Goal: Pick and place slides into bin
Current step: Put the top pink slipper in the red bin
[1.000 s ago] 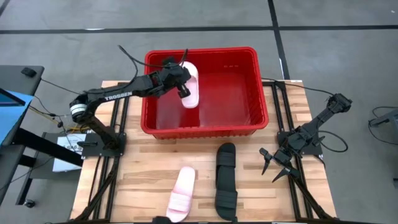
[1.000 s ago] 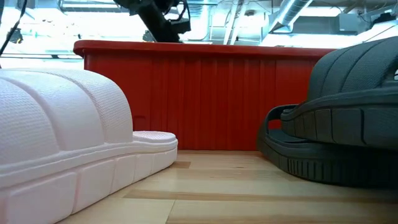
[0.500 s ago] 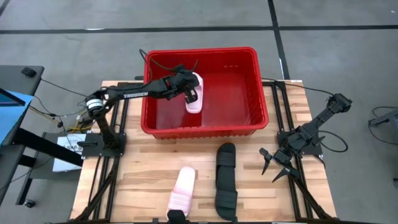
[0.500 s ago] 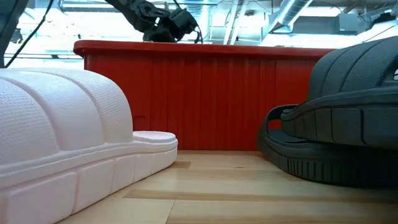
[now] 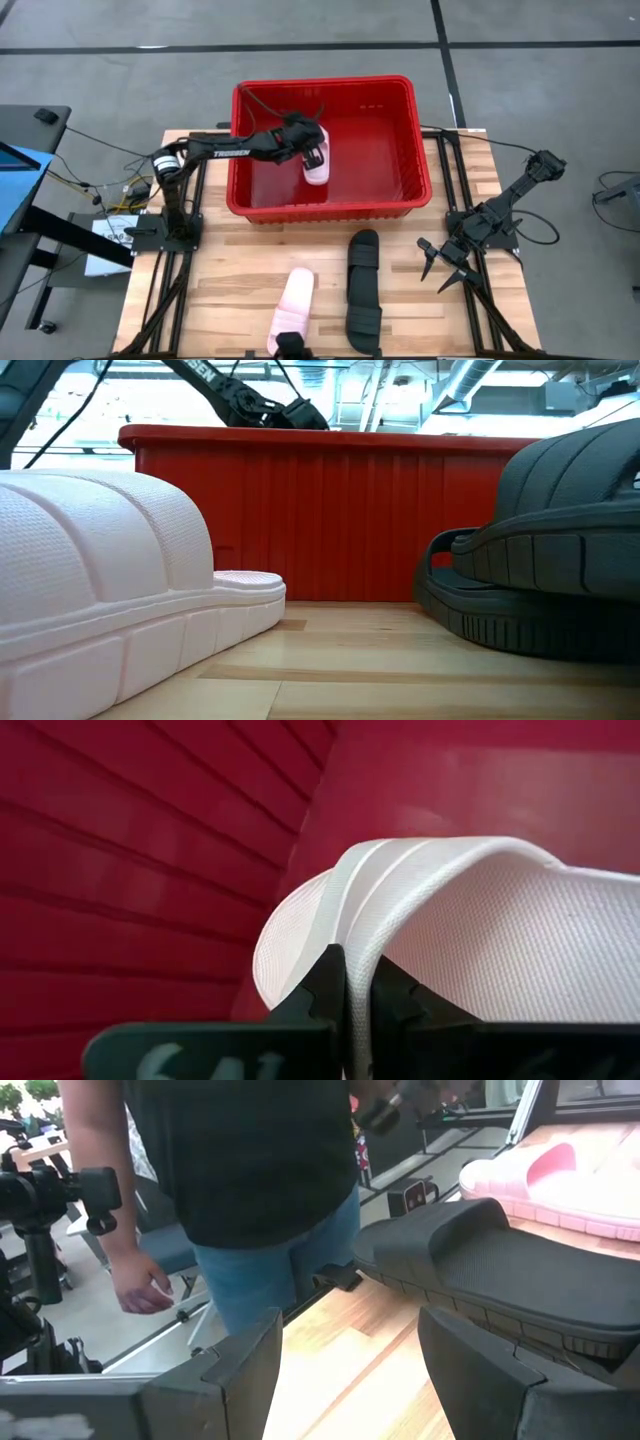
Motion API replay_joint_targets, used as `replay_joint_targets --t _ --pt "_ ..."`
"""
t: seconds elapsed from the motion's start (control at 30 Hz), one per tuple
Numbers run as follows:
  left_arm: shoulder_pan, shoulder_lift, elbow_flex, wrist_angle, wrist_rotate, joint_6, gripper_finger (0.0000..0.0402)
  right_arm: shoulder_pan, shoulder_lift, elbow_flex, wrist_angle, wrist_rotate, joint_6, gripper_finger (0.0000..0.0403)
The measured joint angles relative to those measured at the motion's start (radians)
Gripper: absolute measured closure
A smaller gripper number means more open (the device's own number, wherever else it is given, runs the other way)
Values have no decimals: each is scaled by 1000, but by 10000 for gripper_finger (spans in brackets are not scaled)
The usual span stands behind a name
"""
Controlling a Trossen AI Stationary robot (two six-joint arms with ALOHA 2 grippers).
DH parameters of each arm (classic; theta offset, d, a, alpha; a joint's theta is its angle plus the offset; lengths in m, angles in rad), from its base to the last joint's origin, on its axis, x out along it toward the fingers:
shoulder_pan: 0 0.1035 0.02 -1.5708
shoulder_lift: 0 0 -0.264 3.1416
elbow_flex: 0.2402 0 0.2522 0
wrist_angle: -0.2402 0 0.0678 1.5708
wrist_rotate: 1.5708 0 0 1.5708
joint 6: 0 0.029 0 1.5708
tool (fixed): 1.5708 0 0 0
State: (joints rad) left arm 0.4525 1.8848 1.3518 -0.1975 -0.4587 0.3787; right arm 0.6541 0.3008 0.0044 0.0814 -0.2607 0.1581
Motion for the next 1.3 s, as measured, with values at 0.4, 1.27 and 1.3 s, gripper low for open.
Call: replay_joint_targets --t 0.4,1.27,1.3 --pt "11 35 0 57 2 0 401 0 0 0 0 0 0 177" --pt "46 34 -78 160 138 56 384 0 0 0 0 0 0 177" --pt "46 33 -78 159 150 55 381 0 0 0 0 0 0 177"
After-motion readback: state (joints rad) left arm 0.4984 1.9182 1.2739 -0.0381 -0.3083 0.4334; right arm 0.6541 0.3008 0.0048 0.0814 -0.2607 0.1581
